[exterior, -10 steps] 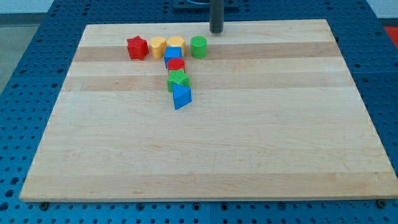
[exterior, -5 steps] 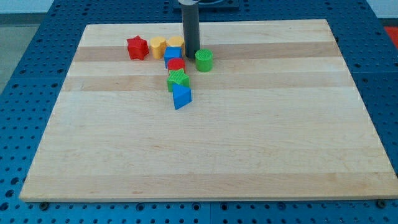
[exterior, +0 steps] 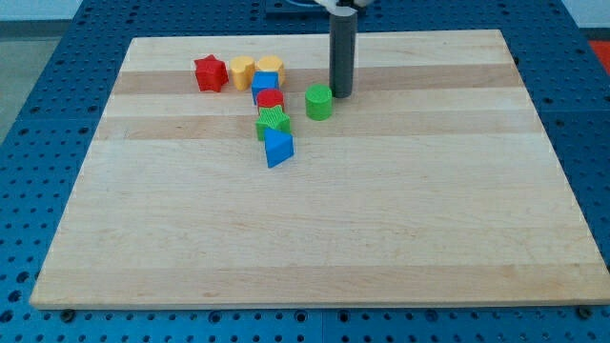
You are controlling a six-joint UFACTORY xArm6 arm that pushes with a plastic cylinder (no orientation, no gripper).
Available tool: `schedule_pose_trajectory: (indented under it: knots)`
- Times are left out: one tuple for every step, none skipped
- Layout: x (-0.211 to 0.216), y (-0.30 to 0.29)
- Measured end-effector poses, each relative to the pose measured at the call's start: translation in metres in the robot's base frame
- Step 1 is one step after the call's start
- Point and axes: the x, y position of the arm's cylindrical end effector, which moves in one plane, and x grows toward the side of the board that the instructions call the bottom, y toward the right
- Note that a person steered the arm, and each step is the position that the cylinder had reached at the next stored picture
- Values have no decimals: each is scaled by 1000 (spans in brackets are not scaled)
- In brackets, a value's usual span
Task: Slide the green circle closer to the green star
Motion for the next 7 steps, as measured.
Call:
schedule_pose_trajectory:
  knots:
    - [0, -9]
    - [0, -28]
    - [6, -36]
    - [7, -36]
    - [19, -36]
    - [25, -36]
    - [29, -36]
